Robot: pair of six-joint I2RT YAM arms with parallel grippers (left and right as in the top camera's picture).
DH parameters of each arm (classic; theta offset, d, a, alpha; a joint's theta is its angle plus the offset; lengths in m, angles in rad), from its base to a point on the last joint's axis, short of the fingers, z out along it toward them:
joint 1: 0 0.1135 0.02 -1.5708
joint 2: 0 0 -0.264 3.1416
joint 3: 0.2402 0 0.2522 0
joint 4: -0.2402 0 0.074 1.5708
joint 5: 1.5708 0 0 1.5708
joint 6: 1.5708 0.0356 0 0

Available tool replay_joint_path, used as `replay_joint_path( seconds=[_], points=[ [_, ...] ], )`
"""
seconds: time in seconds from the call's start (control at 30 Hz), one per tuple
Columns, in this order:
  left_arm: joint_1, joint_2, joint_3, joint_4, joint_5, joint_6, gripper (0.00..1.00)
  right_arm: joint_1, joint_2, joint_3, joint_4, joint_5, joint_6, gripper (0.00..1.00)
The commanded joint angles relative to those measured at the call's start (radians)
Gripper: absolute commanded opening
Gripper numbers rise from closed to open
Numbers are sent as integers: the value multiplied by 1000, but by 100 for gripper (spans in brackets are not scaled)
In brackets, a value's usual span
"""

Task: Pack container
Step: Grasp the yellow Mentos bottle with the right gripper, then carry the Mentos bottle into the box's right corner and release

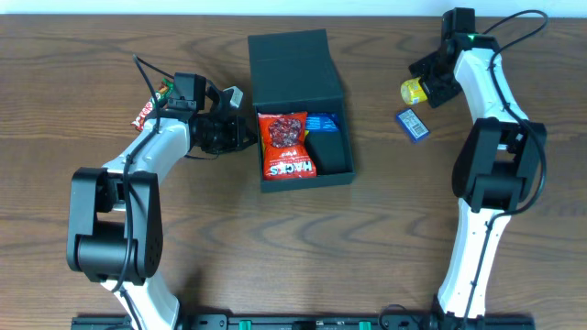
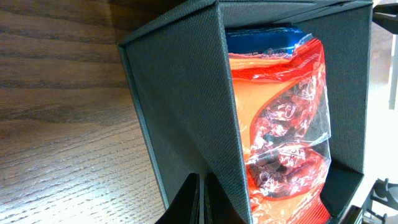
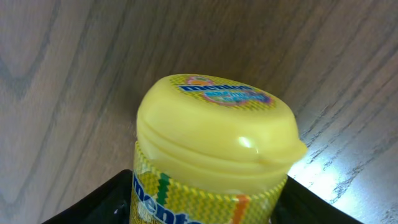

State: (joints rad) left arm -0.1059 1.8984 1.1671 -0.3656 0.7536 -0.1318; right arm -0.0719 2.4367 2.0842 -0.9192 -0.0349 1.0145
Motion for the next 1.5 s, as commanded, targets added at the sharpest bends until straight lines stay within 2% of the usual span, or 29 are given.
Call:
replay_joint_path(
  seconds=[0.0, 0.17, 0.3, 0.33, 0.43, 0.63, 0.77, 0.9, 1.0, 1.13, 1.2, 1.33, 1.47],
  points=[
    [-5, 12, -9, 1, 22, -7, 6, -7, 16, -7, -5, 0, -13, 60],
    [-5, 12, -9, 1, 22, -7, 6, -8, 15, -3, -16, -10, -57, 49],
    [-5, 12, -9, 1, 22, -7, 6, -13, 9, 50, -42, -78, -141, 31],
    [-5, 12, -9, 1, 22, -7, 6, -13, 7, 72, -60, -79, -154, 29],
    [-5, 12, -9, 1, 22, -7, 6, -5, 6, 188, -155, -79, -230, 23],
    [-5, 12, -9, 1, 21, -7, 6, 61, 6, 462, -411, -79, -497, 7],
    [-5, 12, -9, 2, 21, -6, 6, 136, 6, 597, -564, -79, -621, 2],
    [-5, 12, -9, 2, 21, -6, 6, 220, 6, 673, -670, -78, -727, 2],
    [-5, 12, -9, 2, 21, -6, 6, 269, -9, 686, -710, -95, -732, 2],
    [-5, 12, -9, 2, 21, -6, 6, 304, -83, 649, -734, -101, -743, 2],
    [-5, 12, -9, 1, 22, -6, 6, 309, -151, 567, -715, -101, -743, 2],
    [-5, 12, -9, 8, 21, -6, 6, 310, -365, 214, -579, -104, -775, 2],
    [-5, 12, -9, 24, 21, -6, 6, 355, -449, -27, -462, -103, -816, 2]
  ],
)
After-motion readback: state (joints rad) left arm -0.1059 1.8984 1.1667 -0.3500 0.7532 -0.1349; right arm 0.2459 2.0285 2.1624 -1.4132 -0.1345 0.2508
